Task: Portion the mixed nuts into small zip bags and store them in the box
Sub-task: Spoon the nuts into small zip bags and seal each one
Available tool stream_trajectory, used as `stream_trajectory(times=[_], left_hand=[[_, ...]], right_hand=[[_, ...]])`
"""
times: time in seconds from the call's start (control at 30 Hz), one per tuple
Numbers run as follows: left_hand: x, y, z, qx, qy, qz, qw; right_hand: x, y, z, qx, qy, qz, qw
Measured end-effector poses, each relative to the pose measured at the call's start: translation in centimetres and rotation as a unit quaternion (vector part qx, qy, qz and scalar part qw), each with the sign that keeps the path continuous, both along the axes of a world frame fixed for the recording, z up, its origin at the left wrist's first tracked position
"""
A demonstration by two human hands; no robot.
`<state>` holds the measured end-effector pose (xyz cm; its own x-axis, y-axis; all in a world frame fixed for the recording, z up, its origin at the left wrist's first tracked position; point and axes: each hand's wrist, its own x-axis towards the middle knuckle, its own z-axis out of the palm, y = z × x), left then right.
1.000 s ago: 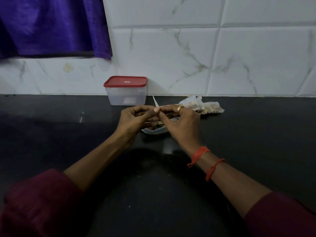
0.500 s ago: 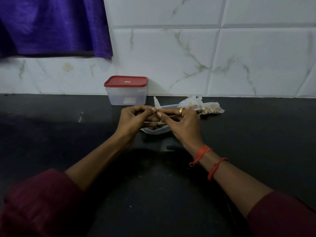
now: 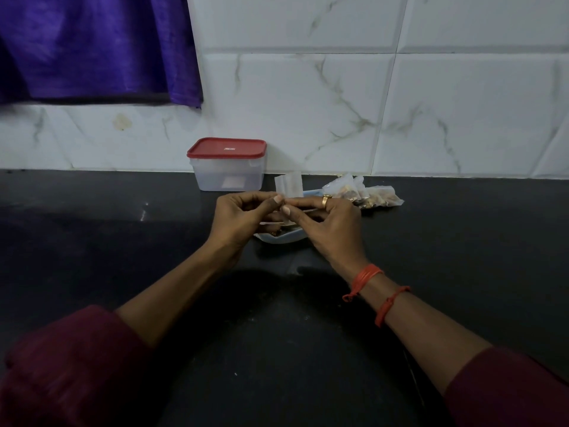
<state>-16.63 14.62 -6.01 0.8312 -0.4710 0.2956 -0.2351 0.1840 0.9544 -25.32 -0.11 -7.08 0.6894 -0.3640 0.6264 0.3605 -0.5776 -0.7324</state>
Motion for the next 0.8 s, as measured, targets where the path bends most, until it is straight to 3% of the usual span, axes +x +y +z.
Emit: stream_trajectory(times=[0.43,0.8], left_hand=[[-0.1,0.5,0.9,0.02,0.019,-0.032,0.999],[-0.4,0.2,0.8,0.057,-0.06,0.03,0.996]], right_hand=[[-0.1,0.6,0.4,0.04,-0.019,0.045,0.998],[0.3,-0.4,0.4,-0.074,-0.05,-0.105,0.99]])
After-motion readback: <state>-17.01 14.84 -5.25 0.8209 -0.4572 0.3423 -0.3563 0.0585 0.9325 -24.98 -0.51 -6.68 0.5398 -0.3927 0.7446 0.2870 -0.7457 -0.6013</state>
